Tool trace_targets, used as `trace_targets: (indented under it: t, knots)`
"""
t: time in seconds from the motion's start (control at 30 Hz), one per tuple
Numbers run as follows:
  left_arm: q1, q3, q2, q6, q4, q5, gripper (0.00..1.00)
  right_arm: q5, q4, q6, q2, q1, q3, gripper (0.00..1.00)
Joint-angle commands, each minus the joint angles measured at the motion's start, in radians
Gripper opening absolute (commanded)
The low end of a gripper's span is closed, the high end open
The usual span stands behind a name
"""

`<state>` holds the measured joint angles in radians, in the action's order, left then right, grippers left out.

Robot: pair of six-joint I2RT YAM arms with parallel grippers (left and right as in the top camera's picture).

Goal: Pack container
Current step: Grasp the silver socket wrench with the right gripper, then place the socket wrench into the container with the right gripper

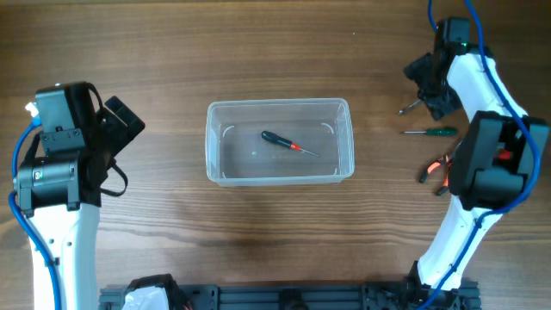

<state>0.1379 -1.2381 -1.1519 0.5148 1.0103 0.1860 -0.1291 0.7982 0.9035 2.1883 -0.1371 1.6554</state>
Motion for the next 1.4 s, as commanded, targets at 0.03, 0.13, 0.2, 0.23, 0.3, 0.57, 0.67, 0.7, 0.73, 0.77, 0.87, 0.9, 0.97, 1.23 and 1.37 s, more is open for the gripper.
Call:
trace_targets:
  t: [0.03,0.13,0.2,0.23,0.3,0.57,0.67,0.7,0.73,0.77,0.87,0.9,0.97,1.23,1.37]
  knots:
    - [0.005,0.0,-0.002,0.014,0.001,-0.017,1.0,-0.01,-0.013,-0.011,0.076,0.002,-0.008,1.0]
    - [0.005,0.0,-0.002,0.014,0.001,-0.017,1.0,0.005,-0.018,-0.011,0.088,0.002,-0.008,0.99]
    - [0.005,0.0,-0.002,0.014,0.001,-0.017,1.0,0.027,-0.021,-0.013,0.093,0.002,-0.008,0.95]
    - [0.005,0.0,-0.002,0.014,0.001,-0.017,1.0,0.033,-0.021,-0.013,0.093,0.002,-0.008,0.9]
    - [0.005,0.0,-0.002,0.014,0.001,-0.017,1.0,0.047,-0.026,-0.014,0.093,0.002,-0.008,0.72]
    - [0.005,0.0,-0.002,0.014,0.001,-0.017,1.0,0.095,-0.027,-0.014,0.093,0.002,-0.008,0.33]
    - [0.005,0.0,-0.002,0.014,0.001,-0.017,1.0,0.105,-0.027,-0.014,0.093,0.002,-0.008,0.24]
    - [0.005,0.0,-0.002,0.014,0.001,-0.017,1.0,0.105,-0.027,-0.014,0.093,0.002,-0.008,0.23]
    - [0.005,0.0,-0.002,0.014,0.001,-0.017,1.0,0.105,-0.027,-0.014,0.093,0.002,-0.008,0.2]
    - [0.005,0.0,-0.002,0.014,0.001,-0.017,1.0,0.105,-0.027,-0.014,0.093,0.002,-0.008,0.17]
    - [0.005,0.0,-0.002,0.014,0.001,-0.017,1.0,0.108,-0.027,-0.014,0.093,0.002,-0.008,0.09]
    - [0.005,0.0,-0.002,0.014,0.001,-0.017,1.0,0.108,-0.027,-0.014,0.093,0.002,-0.008,0.07]
    - [0.005,0.0,-0.002,0.014,0.001,-0.017,1.0,0.108,-0.027,-0.029,0.093,0.002,-0.008,0.04]
    - [0.005,0.0,-0.002,0.014,0.001,-0.017,1.0,0.112,0.007,-0.334,0.003,0.015,0.002,0.04]
    - [0.005,0.0,-0.002,0.014,0.001,-0.017,1.0,0.114,0.006,-0.653,-0.177,0.087,0.002,0.04]
